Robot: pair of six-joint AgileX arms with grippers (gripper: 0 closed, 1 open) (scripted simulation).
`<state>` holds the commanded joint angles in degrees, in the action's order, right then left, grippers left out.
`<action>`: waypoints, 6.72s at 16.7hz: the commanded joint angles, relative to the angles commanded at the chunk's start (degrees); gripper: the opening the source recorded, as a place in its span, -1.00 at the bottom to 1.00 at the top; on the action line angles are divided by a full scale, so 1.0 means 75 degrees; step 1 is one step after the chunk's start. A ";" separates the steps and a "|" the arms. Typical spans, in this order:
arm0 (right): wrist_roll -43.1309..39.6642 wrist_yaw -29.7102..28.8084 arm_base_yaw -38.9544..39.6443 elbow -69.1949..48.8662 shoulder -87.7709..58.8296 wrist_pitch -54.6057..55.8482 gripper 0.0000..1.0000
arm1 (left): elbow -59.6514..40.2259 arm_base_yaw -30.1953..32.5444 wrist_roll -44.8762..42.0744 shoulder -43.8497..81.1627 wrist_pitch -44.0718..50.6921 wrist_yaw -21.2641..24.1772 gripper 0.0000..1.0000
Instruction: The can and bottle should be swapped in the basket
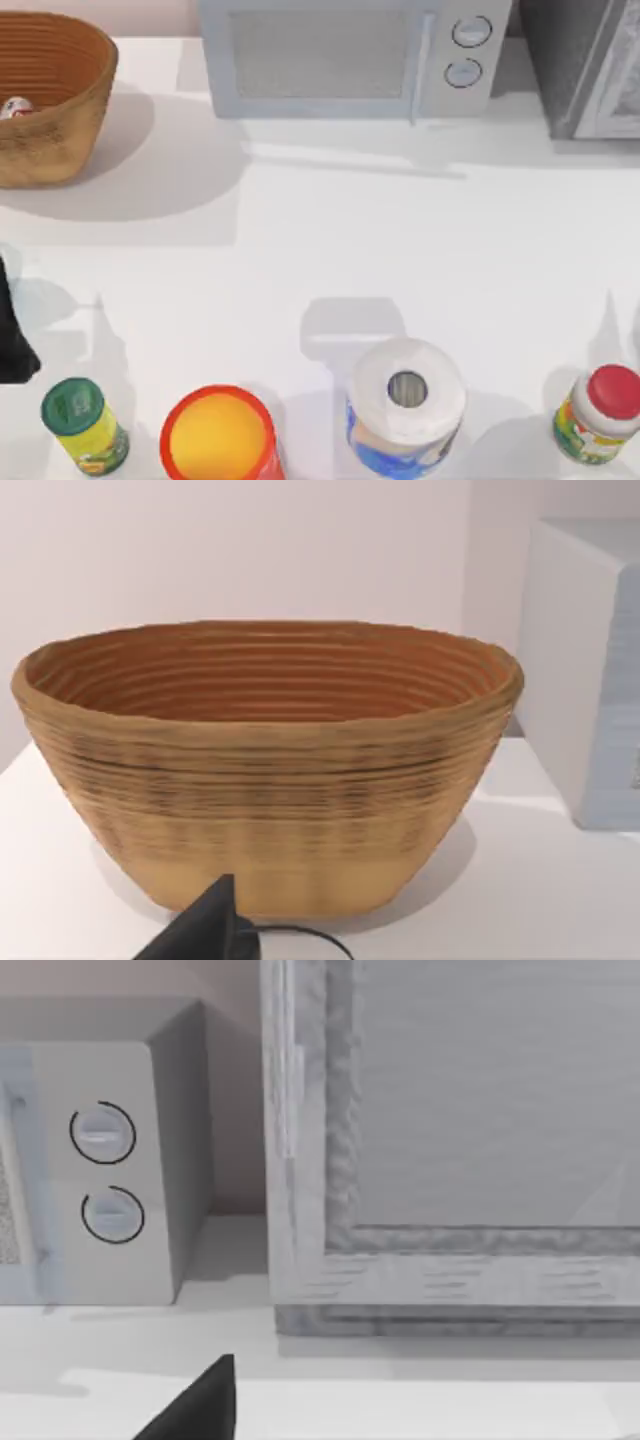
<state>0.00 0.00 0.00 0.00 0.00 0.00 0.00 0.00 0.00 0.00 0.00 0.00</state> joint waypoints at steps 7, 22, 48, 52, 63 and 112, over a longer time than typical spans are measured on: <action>0.0000 0.0000 0.0000 0.0000 0.0000 0.0000 1.00 | -0.1067 -0.0017 0.0306 0.0892 0.0302 0.0069 1.00; 0.0000 0.0000 0.0000 0.0000 0.0000 0.0000 1.00 | -1.0766 -0.0680 0.0401 1.2092 0.4795 0.0286 1.00; 0.0000 0.0000 0.0000 0.0000 0.0000 0.0000 1.00 | -1.8282 -0.0936 -0.1119 1.9139 0.9630 0.0663 1.00; 0.0000 0.0000 0.0000 0.0000 0.0000 0.0000 1.00 | -1.7940 -0.0923 -0.1091 1.9345 0.9111 0.0668 1.00; 0.0000 0.0000 0.0000 0.0000 0.0000 0.0000 1.00 | -1.7460 -0.0893 -0.1063 1.9674 0.8297 0.0667 0.55; 0.0000 0.0000 0.0000 0.0000 0.0000 0.0000 1.00 | -0.0409 -0.0031 -0.0024 0.0464 0.0353 0.0022 -1.00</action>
<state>0.00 0.00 0.00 0.00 0.00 0.00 -3.07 -0.23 -0.18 3.48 2.64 0.16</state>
